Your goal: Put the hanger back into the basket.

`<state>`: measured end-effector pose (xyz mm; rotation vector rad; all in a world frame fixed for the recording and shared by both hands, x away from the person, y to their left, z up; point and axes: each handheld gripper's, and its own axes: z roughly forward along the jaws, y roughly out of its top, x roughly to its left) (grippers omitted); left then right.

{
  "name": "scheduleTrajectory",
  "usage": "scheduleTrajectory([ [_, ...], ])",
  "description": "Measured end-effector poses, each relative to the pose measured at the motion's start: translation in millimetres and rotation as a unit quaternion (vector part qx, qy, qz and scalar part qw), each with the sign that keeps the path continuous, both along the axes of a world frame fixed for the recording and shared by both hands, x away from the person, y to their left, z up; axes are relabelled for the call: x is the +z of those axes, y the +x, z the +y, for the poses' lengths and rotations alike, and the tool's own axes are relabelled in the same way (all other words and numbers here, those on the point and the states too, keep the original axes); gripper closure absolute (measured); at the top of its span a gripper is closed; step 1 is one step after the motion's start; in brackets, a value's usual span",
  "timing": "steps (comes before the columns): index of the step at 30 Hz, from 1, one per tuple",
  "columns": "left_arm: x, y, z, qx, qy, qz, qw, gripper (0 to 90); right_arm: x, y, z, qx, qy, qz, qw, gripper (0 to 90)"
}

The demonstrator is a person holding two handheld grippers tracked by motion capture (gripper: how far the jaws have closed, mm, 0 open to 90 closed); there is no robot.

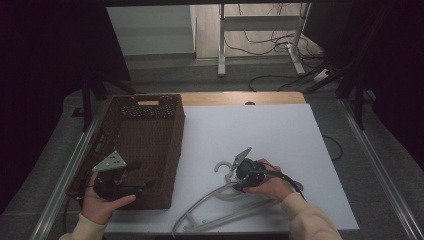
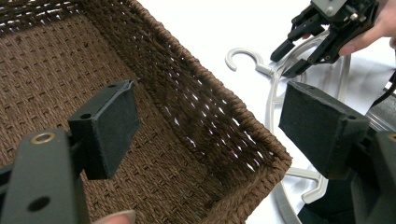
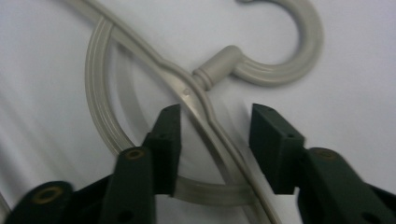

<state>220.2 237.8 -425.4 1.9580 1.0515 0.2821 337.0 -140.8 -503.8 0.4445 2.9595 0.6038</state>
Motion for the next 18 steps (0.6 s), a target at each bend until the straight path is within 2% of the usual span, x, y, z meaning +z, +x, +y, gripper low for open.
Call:
scheduleTrajectory([
  [3, 0.3, 0.1, -0.1, -0.001, 0.001, -0.001, 1.0000, 19.5, 0.5, -0.5, 2.7, 0.019, 0.001, -0.002, 0.9998, 64.8],
  [5, 0.5, 0.0, 0.1, -0.001, 0.001, -0.002, 1.0000, 19.5, 0.5, -0.9, 4.3, 0.040, -0.003, -0.008, 0.9992, 67.0],
  [6, 0.5, 0.0, 0.1, -0.001, 0.001, -0.002, 1.0000, 19.5, 0.5, -0.9, 4.3, 0.040, -0.003, -0.008, 0.9992, 67.0],
  [11, 0.3, 0.0, 0.6, 0.000, 0.001, -0.002, 1.0000, 19.5, 0.3, -4.3, 4.5, 0.097, -0.006, -0.032, 0.9947, 73.3],
  [16, 0.7, -0.3, 0.2, 0.000, 0.002, -0.002, 1.0000, 19.5, 0.8, -8.5, 5.6, 0.129, -0.014, -0.048, 0.9903, 79.5],
  [18, 0.7, -0.3, -0.1, 0.000, 0.002, -0.002, 1.0000, 19.5, 0.6, -9.3, 5.4, 0.135, -0.013, -0.050, 0.9896, 80.3],
])
